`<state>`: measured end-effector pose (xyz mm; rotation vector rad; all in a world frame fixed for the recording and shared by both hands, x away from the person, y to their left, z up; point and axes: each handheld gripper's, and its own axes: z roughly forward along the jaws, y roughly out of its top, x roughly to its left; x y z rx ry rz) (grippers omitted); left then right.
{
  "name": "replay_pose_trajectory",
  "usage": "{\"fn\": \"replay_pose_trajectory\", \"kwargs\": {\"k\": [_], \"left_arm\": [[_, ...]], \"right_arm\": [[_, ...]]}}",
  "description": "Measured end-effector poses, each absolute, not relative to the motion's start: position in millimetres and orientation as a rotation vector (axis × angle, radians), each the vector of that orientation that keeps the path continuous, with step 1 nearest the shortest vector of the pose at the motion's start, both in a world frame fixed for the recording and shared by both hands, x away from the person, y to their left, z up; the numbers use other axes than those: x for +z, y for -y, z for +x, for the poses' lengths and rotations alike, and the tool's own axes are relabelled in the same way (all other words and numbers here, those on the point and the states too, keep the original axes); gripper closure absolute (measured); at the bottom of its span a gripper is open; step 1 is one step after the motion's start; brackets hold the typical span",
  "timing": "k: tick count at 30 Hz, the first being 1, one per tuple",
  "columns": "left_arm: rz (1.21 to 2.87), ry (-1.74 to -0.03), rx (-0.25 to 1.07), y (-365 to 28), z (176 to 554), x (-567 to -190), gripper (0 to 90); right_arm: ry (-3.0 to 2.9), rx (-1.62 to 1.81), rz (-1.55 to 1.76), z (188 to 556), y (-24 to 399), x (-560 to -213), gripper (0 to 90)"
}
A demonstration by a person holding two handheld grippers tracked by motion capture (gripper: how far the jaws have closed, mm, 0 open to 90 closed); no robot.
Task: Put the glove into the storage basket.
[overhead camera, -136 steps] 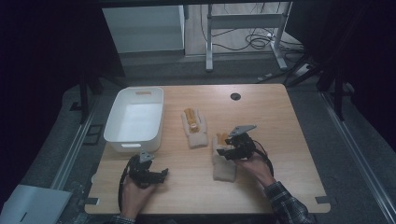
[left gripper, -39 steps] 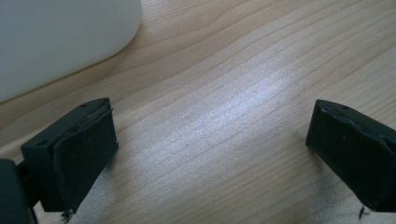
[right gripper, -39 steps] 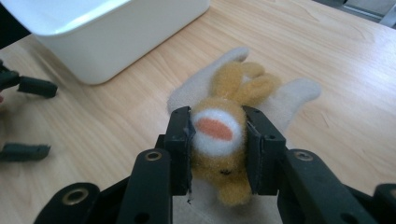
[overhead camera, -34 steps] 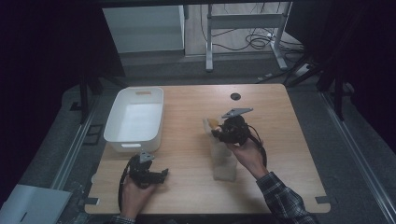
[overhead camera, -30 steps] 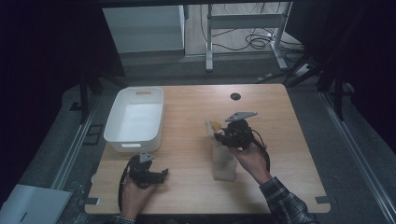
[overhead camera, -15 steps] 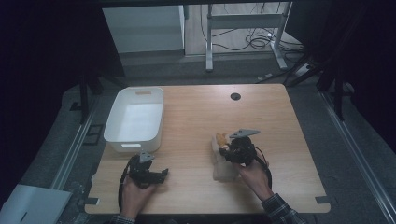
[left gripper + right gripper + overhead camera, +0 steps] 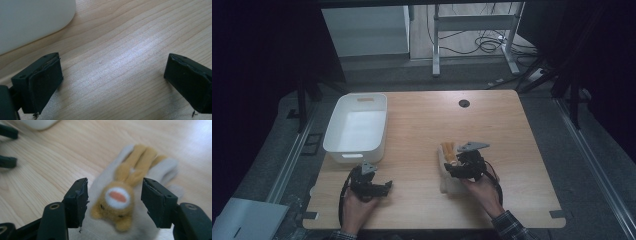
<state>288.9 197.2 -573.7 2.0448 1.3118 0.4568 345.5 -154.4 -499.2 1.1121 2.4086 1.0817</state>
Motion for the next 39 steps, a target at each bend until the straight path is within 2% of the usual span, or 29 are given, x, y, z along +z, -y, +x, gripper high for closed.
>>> {"fn": "replay_pose_trajectory", "kwargs": {"k": [2, 4, 11, 14, 23, 39], "left_arm": [[2.046, -1.311, 0.457, -197.2, 288.9, -573.6, 1.8], [2.043, -1.313, 0.457, -197.1, 288.9, -573.7, 1.8], [2.048, -1.310, 0.457, -197.3, 288.9, -573.6, 1.8], [2.048, -1.310, 0.457, -197.3, 288.9, -573.6, 1.8], [2.048, -1.310, 0.457, -197.3, 288.9, -573.6, 1.9], [2.048, -1.311, 0.458, -197.3, 288.9, -573.6, 1.9]], "right_arm": [[-2.396, 1.081, 1.098, 344.8, 159.5, -491.4, 38.5], [-2.398, 1.069, 1.092, 344.1, 166.4, -487.4, 43.0], [-2.416, 1.026, 1.120, 338.8, 202.3, -501.6, 76.0], [-2.431, 1.043, 1.142, 334.6, 213.6, -512.1, 82.7], [-2.468, 1.070, 1.162, 319.4, 219.8, -540.5, 83.3], [-2.474, 1.077, 1.112, 323.1, 199.7, -546.8, 79.0]]}}
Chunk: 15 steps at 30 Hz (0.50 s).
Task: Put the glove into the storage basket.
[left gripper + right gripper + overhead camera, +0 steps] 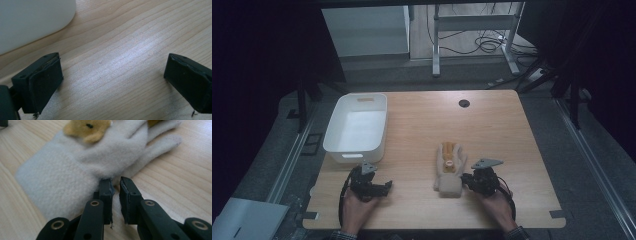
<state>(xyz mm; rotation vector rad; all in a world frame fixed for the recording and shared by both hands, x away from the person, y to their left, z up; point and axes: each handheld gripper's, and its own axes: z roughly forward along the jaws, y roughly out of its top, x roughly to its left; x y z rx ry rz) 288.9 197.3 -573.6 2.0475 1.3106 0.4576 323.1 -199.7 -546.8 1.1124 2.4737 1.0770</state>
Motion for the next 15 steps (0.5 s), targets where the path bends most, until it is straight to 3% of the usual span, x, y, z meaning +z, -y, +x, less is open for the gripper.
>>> {"fn": "replay_pose_trajectory", "kwargs": {"k": [15], "left_arm": [[2.045, -1.312, 0.458, -197.2, 288.9, -573.7, 1.9]], "right_arm": [[-2.504, 1.082, 1.063, 330.0, 174.8, -547.4, 77.3]]}}
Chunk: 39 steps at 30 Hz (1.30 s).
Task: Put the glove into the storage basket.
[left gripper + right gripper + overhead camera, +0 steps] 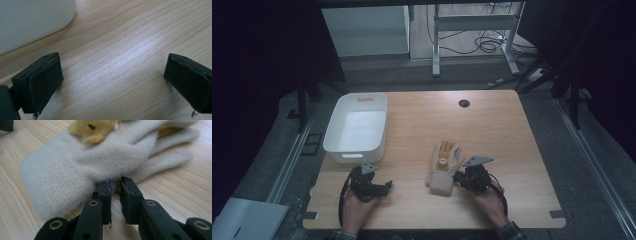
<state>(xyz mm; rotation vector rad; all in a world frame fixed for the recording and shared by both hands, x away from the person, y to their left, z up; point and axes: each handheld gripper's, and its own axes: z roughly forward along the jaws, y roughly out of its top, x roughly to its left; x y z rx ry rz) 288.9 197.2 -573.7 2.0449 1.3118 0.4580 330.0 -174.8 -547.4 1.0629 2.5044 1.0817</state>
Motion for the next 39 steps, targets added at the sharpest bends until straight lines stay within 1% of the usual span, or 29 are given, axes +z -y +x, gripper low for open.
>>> {"fn": "replay_pose_trajectory", "kwargs": {"k": [21, 27, 36, 39], "left_arm": [[2.050, -1.316, 0.456, -197.4, 289.2, -573.5, 1.3], [2.052, -1.311, 0.451, -197.1, 291.6, -573.7, 0.3], [2.054, -1.302, 0.447, -196.2, 293.7, -573.8, 0.0], [2.069, -1.289, 0.446, -194.7, 291.8, -572.1, 2.6]], "right_arm": [[-2.534, 1.086, 1.013, 347.5, 135.8, -549.9, 76.1], [-2.514, 1.066, 0.998, 341.6, 144.9, -546.4, 70.3], [-2.449, 1.045, 1.049, 338.2, 181.0, -540.1, 59.1], [-2.420, 1.037, 1.086, 338.5, 194.3, -540.5, 54.9]]}}
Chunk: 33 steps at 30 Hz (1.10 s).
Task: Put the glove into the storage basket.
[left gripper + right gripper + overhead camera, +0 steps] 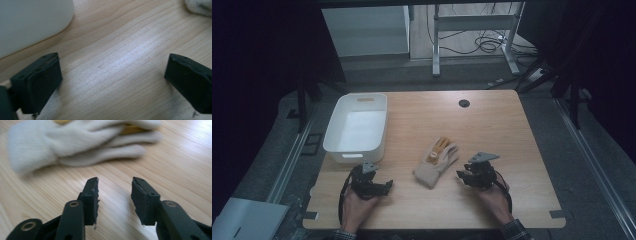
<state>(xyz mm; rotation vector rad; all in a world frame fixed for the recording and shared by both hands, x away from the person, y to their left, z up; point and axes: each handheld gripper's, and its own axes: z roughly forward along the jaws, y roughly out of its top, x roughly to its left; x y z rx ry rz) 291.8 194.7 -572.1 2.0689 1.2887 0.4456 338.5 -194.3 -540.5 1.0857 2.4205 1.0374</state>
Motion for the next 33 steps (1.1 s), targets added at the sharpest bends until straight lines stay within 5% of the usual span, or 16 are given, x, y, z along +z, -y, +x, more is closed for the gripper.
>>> {"fn": "replay_pose_trajectory", "kwargs": {"k": [16, 33], "left_arm": [[2.118, -1.129, 0.324, -161.5, 295.0, -549.0, 2.2], [2.182, -0.974, 0.256, -105.8, 322.3, -521.4, 0.0]], "right_arm": [[-2.281, 0.943, 1.240, 343.6, 254.1, -543.7, 37.3], [-2.221, 0.922, 1.241, 346.8, 266.4, -551.3, 16.1]]}}
